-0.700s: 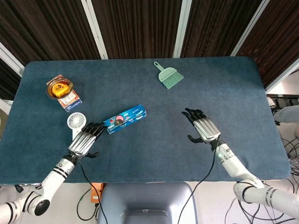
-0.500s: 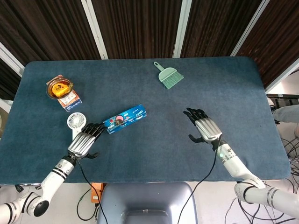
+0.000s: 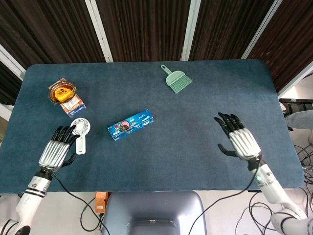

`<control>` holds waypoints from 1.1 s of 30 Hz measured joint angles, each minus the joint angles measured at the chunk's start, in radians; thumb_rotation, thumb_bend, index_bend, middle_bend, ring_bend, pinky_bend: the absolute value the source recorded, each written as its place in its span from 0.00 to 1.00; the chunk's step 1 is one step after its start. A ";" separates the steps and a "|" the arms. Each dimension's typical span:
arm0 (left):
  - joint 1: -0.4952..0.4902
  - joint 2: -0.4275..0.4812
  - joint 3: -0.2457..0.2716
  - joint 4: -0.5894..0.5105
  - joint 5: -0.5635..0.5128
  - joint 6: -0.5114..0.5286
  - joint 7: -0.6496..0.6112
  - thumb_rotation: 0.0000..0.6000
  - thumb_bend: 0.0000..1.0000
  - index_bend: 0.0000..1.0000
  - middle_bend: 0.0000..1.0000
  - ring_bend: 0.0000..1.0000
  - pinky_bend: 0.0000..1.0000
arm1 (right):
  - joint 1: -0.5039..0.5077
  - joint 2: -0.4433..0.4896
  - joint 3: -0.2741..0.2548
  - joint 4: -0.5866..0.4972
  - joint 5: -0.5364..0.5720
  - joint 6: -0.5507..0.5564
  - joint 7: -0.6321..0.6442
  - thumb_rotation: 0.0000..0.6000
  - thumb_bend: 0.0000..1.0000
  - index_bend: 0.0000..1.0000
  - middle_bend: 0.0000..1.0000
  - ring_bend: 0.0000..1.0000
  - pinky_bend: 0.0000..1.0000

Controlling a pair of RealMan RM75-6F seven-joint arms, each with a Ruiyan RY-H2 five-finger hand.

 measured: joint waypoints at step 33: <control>-0.106 -0.247 -0.085 0.294 -0.164 -0.176 0.009 0.37 0.54 0.36 0.00 0.00 0.03 | -0.221 0.042 -0.088 0.092 -0.038 0.158 0.125 1.00 0.27 0.00 0.00 0.00 0.00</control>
